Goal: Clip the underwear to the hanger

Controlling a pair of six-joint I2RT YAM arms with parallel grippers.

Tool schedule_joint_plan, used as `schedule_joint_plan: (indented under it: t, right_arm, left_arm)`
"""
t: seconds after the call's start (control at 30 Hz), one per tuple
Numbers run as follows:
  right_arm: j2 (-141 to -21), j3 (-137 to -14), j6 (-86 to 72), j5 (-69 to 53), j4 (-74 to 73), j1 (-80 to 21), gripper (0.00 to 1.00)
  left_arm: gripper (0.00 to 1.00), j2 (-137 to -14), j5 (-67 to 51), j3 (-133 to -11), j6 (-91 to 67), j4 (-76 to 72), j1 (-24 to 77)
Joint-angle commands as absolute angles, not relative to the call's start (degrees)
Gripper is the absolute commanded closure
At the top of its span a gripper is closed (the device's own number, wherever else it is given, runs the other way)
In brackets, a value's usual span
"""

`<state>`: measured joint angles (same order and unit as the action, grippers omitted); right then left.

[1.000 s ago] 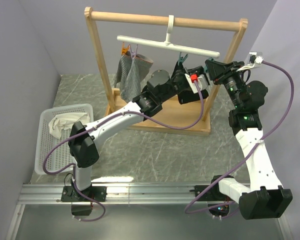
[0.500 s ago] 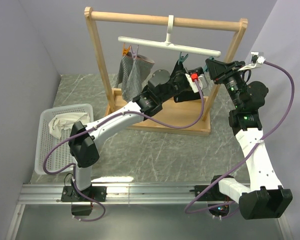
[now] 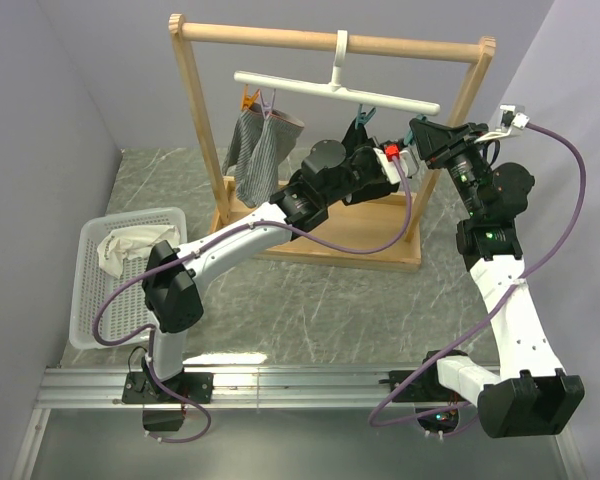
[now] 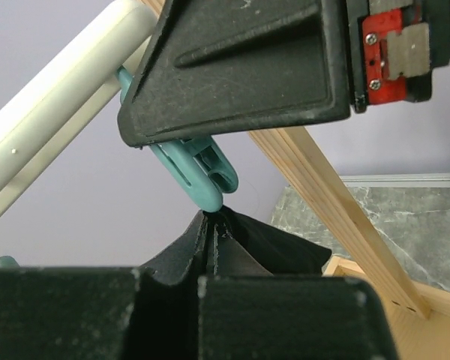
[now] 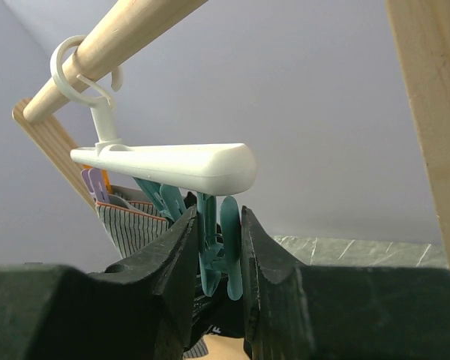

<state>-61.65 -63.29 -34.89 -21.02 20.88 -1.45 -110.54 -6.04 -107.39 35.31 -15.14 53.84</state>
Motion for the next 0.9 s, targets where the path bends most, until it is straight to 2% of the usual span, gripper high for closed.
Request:
schedule_joint_plan:
  t: [0.0,0.87]
  right_arm:
    - [-61.5,-63.3,-36.4,-21.0,25.0,-1.8,1.0]
    - [-61.9,-60.9,-33.8,-17.6,27.5,-4.0,1.0]
  left_arm:
    - [1.0,-110.2,-4.8,-110.1,33.6,-16.8,54.1]
    - [0.99,-111.1,-4.1,-112.2,29.6,-16.8,53.8]
